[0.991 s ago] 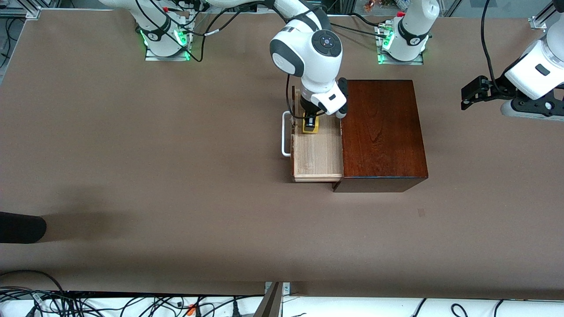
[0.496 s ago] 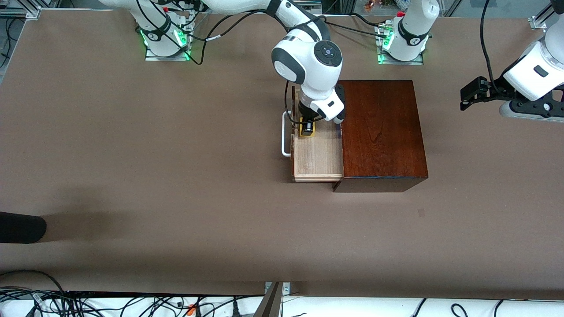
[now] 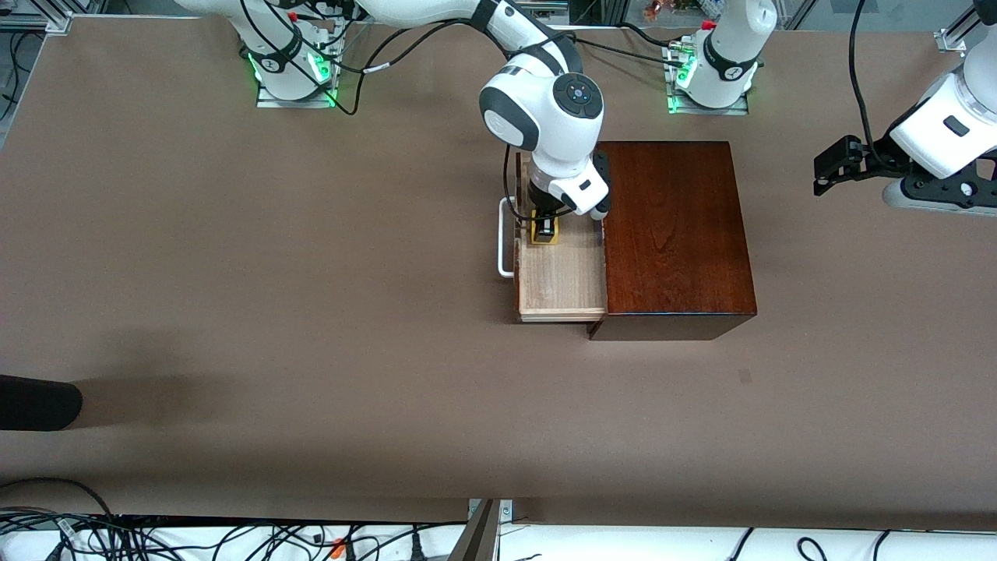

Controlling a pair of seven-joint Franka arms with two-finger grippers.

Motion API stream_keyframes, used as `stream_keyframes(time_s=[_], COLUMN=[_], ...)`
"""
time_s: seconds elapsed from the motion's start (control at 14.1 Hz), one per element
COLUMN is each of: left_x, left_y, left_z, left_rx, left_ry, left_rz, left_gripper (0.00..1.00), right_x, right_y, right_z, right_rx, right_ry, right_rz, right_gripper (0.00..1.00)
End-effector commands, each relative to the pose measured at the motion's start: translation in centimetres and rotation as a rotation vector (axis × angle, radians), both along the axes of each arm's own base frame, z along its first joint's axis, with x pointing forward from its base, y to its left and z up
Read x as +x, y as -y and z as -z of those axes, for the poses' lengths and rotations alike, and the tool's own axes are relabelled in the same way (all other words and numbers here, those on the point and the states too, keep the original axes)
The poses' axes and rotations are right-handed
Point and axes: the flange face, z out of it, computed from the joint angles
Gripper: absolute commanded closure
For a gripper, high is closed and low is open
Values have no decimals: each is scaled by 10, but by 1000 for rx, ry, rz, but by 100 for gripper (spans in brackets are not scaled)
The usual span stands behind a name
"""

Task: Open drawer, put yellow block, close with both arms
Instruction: 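Lower the cube into the drawer and open the right gripper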

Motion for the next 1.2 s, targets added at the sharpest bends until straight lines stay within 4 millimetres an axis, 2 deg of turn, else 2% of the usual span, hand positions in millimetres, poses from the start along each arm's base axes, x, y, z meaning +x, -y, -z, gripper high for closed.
stream_keyframes(time_s=[0.0,0.14,0.21,0.28,0.35,0.5,0.57,0.85,0.99,1.13], left_x=[-1,0,-1,-1,-1,-1,-1,3,3,8], left_y=[-1,-1,-1,-1,-1,-1,-1,1,3,7], left_z=[-3,-3,-4,-4,-5,-5,-5,-5,-9,0], left_rx=[6,5,5,5,5,5,4,-9,-31,-84], left_ry=[8,9,9,9,11,11,11,14,21,2], left_rz=[10,10,10,10,10,9,9,10,9,11], left_gripper=[0,0,0,0,0,0,0,0,0,0], right_x=[0,1,1,1,3,2,2,10,21,48], right_y=[1,1,2,2,3,5,7,23,42,72], right_z=[5,2,3,1,-2,-22,-25,-86,-126,-162], right_rx=[-5,-4,-3,-1,1,16,-3,22,66,116], right_ry=[21,22,19,19,18,16,4,-28,-34,-5], right_rz=[-22,-20,-17,-12,0,8,13,63,99,151], right_gripper=[65,63,58,14,0,0,0,0,0,0])
